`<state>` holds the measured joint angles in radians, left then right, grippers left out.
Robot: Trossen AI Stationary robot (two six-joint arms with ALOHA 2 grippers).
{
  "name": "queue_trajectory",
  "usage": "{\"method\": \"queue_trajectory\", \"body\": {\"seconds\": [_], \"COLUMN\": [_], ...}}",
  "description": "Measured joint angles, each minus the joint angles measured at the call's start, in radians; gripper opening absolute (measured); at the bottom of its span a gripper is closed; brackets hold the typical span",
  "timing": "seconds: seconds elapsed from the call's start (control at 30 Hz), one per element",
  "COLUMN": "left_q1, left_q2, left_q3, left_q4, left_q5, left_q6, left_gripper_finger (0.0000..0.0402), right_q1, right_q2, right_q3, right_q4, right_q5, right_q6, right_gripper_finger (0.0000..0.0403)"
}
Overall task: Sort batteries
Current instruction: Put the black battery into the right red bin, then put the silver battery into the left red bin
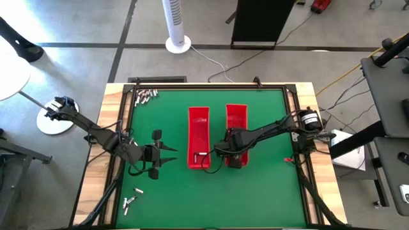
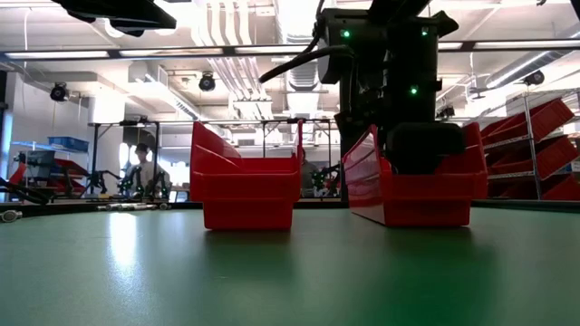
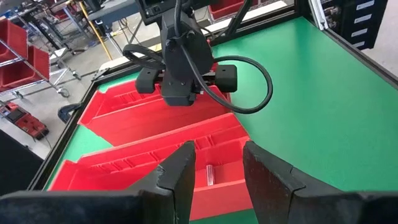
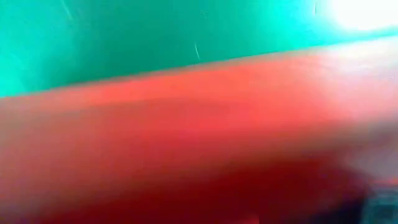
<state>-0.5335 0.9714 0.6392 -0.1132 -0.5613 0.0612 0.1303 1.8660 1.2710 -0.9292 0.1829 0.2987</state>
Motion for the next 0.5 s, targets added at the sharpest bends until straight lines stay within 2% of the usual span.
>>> {"method": "queue_trajectory", "body": {"seconds": [0.13, 0.27, 0.5], "left_q1": [-0.003, -0.012, -0.060], "left_q2": [-0.001, -0.001, 0.002], "left_q3": [0.024, 0.078, 0.116], "left_q4": [-0.052, -0.146, -0.177], "left_q5": [0.002, 0.005, 0.055], "left_q6": [-0.039, -0.145, -0.210], "left_gripper_finger": [0.0116, 0.0116, 0.0116], "right_q1": [0.009, 0.028, 0.094], "right_q2": [-0.009, -0.029, -0.093], "right_q3": [0.050, 0.109, 0.190], "right_q4": [-0.021, -0.068, -0.110], "right_q5": [0.038, 0.066, 0.152], "right_q6": [0.018, 0.027, 0.154], "right_gripper_finger": [0.0172, 0.0195, 0.0210]}}
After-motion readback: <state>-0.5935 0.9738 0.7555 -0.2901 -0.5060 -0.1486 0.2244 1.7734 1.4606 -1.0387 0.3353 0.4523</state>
